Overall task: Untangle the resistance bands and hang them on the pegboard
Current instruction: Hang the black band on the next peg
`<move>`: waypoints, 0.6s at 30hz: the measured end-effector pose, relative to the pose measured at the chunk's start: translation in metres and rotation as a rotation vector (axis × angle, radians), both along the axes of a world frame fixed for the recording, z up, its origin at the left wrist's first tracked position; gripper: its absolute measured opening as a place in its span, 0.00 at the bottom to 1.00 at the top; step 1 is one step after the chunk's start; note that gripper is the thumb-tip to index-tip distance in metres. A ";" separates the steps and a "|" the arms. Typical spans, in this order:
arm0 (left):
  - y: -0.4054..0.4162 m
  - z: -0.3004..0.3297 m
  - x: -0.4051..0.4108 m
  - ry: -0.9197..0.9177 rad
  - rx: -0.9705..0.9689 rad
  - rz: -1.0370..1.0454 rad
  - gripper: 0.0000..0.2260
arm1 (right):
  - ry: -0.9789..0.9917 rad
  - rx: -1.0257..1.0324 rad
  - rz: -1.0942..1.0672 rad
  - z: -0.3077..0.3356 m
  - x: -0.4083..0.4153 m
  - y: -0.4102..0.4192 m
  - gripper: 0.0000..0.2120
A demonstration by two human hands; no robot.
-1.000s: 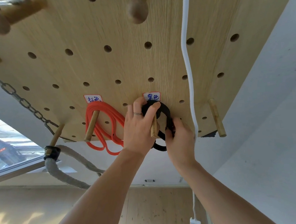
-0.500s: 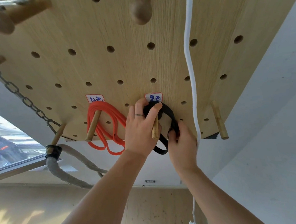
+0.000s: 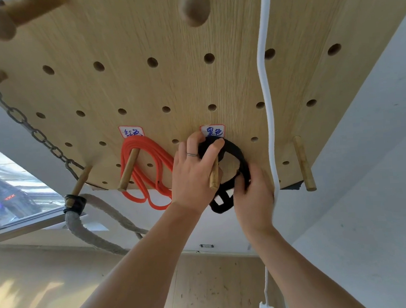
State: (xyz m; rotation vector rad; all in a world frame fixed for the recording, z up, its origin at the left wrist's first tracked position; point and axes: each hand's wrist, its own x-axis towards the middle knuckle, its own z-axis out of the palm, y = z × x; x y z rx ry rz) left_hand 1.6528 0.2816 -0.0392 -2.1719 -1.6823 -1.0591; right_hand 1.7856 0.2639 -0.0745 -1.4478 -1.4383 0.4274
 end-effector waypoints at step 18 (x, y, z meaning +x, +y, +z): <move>-0.002 0.007 -0.004 0.148 -0.001 0.031 0.25 | -0.180 -0.124 -0.016 -0.003 0.002 0.016 0.08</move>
